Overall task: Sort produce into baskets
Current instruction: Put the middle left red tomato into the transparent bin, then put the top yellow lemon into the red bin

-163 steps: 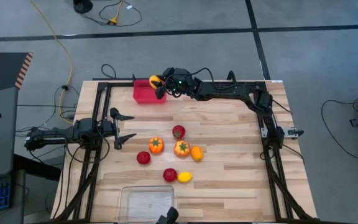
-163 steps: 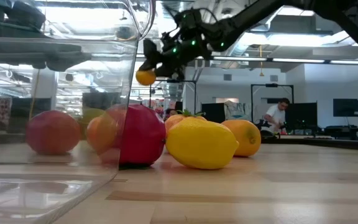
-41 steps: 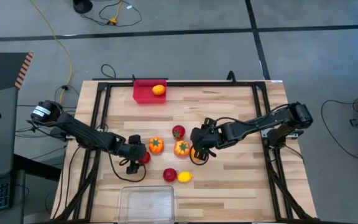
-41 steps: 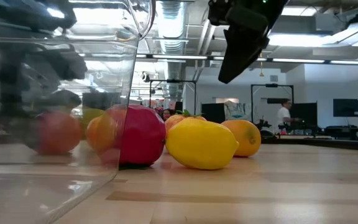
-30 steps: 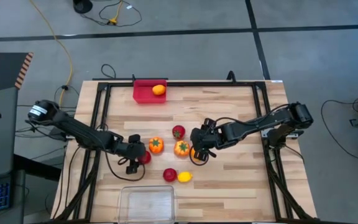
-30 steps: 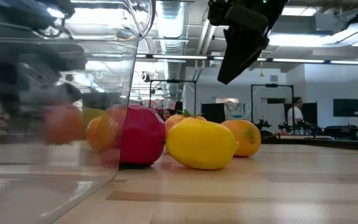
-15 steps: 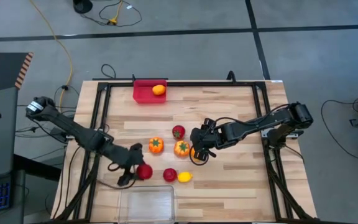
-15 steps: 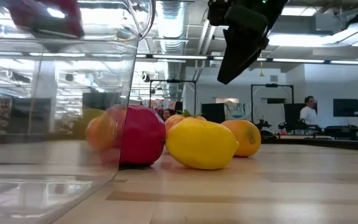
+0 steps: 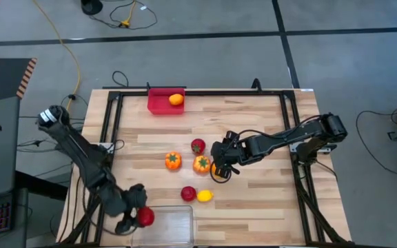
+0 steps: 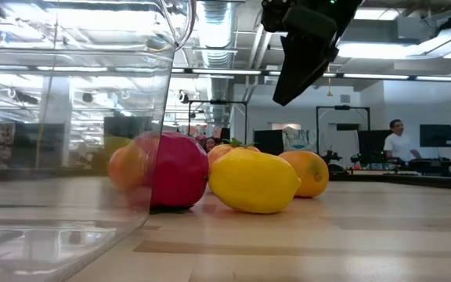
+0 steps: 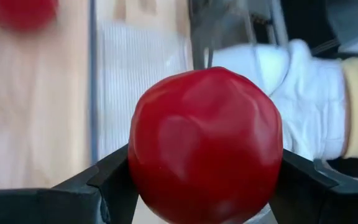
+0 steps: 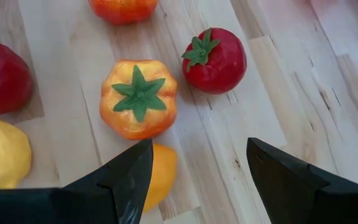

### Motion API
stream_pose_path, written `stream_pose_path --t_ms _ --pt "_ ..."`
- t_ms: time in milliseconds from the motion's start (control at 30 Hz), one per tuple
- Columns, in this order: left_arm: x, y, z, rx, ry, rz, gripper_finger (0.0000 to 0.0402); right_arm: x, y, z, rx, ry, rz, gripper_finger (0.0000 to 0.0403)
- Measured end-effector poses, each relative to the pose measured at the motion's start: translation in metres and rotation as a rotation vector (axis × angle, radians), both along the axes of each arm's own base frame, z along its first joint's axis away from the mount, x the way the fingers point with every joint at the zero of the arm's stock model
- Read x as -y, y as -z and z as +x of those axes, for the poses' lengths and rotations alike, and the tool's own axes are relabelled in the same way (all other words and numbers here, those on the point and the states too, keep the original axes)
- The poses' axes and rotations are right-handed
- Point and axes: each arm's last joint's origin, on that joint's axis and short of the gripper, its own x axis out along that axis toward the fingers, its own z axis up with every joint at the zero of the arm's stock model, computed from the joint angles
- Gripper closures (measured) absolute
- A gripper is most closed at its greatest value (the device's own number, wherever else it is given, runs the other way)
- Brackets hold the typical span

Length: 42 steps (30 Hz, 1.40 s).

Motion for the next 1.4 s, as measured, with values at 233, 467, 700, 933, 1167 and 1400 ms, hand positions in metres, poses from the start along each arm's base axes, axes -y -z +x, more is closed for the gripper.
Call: stream_pose_path --t_ms 233,467,700,933,1167,1400 --pt "0.019 0.023 0.003 -0.107 -0.005 -0.026 0.0134 0.000 0.000 0.000 0.000 0.000 0.000 0.0117" --pt "0.020 0.026 0.004 -0.094 0.029 0.002 0.0133 0.000 0.000 0.000 0.000 0.000 0.000 0.0117" --pt "0.020 0.026 0.004 -0.104 0.023 -0.004 0.0119 0.000 0.000 0.000 0.000 0.000 0.000 0.0117" --pt "0.020 0.026 0.004 -0.104 0.022 -0.005 0.0083 0.000 0.000 0.000 0.000 0.001 0.001 0.0117" --pt "0.020 0.025 0.004 -0.102 0.023 -0.006 0.0040 -0.001 0.000 0.000 0.000 -0.002 0.005 0.0117" --pt "0.020 0.025 0.004 -0.104 0.022 -0.005 0.0037 -0.008 0.001 -0.001 -0.022 -0.069 0.102 0.0117"
